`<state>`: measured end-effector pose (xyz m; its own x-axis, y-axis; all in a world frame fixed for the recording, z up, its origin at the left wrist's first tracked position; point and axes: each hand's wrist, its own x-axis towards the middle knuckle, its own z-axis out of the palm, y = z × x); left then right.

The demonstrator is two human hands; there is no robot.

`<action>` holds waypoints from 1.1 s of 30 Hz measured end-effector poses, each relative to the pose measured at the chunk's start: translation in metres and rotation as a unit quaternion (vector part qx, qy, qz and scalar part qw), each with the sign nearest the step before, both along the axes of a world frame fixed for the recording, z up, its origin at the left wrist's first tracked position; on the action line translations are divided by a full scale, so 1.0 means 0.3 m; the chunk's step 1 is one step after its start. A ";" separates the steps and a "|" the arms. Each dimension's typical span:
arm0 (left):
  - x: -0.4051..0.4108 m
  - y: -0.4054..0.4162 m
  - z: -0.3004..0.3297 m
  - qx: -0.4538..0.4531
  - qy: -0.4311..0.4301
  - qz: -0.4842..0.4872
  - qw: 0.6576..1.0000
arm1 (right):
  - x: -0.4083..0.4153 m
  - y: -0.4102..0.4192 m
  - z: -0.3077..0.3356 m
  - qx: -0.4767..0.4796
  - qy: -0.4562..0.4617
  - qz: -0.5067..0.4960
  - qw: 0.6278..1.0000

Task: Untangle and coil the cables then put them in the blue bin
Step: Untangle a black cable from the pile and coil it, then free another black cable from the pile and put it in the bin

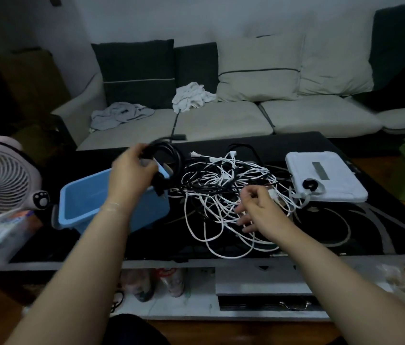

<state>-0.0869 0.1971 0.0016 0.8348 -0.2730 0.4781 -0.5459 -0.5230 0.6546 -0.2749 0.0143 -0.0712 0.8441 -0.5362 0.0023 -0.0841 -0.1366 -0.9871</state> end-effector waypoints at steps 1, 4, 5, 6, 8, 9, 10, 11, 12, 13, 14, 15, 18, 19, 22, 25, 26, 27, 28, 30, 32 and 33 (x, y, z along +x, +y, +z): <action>0.049 0.020 0.028 -0.021 0.043 0.009 0.999 | 0.001 0.003 -0.005 -0.009 0.011 0.009 1.000; 0.171 0.077 0.072 -0.075 0.177 0.031 0.981 | 0.004 0.007 -0.011 -0.026 0.035 0.031 0.999; 0.198 0.094 0.069 -0.072 0.203 0.040 0.976 | 0.004 0.006 -0.013 -0.027 0.041 0.035 0.998; 0.217 0.108 0.060 -0.066 0.225 0.047 0.971 | 0.006 0.004 -0.014 -0.026 0.046 0.039 0.998; 0.232 0.129 0.026 -0.058 0.270 0.055 0.960 | 0.009 0.002 -0.017 -0.029 0.055 0.046 0.997; 0.236 0.134 0.004 -0.060 0.291 0.054 0.953 | 0.010 0.001 -0.020 -0.034 0.059 0.049 0.996; 0.237 0.137 -0.013 -0.057 0.307 0.051 0.949 | 0.013 0.001 -0.024 -0.041 0.063 0.051 0.996; 0.235 0.137 -0.027 -0.047 0.319 0.046 0.946 | 0.015 0.001 -0.028 -0.050 0.067 0.053 0.995; 0.235 0.135 -0.037 -0.037 0.325 0.044 0.944 | 0.017 0.000 -0.033 -0.057 0.071 0.055 0.994; 0.238 0.132 -0.045 -0.028 0.329 0.047 0.943 | 0.018 -0.001 -0.039 -0.063 0.073 0.058 0.994; 0.243 0.131 -0.048 -0.015 0.330 0.055 0.942 | 0.021 -0.002 -0.045 -0.071 0.076 0.062 0.993; 0.247 0.129 -0.048 0.002 0.329 0.063 0.942 | 0.021 -0.003 -0.050 -0.081 0.080 0.066 0.991; 0.260 0.130 -0.052 0.176 0.284 0.074 0.939 | 0.021 -0.011 -0.064 -0.115 0.087 0.071 0.987; 0.255 0.130 -0.052 0.236 0.266 0.074 0.932 | 0.020 -0.015 -0.067 -0.127 0.088 0.070 0.986; 0.257 0.127 -0.054 0.292 0.223 0.069 0.928 | 0.018 -0.025 -0.075 -0.143 0.092 0.069 0.983; 0.233 0.103 -0.052 0.274 0.128 0.070 0.951 | 0.020 -0.032 -0.081 -0.161 0.106 0.063 0.979; 0.214 0.089 -0.052 0.257 0.079 0.072 0.960 | 0.023 -0.034 -0.083 -0.175 0.113 0.059 0.976; 0.185 0.067 -0.047 0.234 0.026 0.065 0.970 | 0.025 -0.038 -0.085 -0.194 0.121 0.052 0.972; 0.145 0.040 -0.038 0.201 -0.020 0.048 0.978 | 0.028 -0.043 -0.087 -0.217 0.129 0.045 0.966; 0.056 -0.025 -0.018 0.143 -0.072 -0.013 0.987 | 0.036 -0.052 -0.088 -0.254 0.147 0.029 0.956; -0.026 -0.088 -0.024 0.143 -0.085 -0.051 0.985 | 0.042 -0.059 -0.087 -0.265 0.153 0.020 0.952; -0.058 -0.112 -0.037 0.175 -0.079 -0.048 0.980 | 0.046 -0.061 -0.088 -0.268 0.152 0.020 0.951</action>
<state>-0.1044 0.1634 -0.0094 0.7204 -0.5165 0.4629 -0.6835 -0.6420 0.3473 -0.2612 -0.0039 -0.0976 0.8693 -0.4940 0.0188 -0.3386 -0.6227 -0.7054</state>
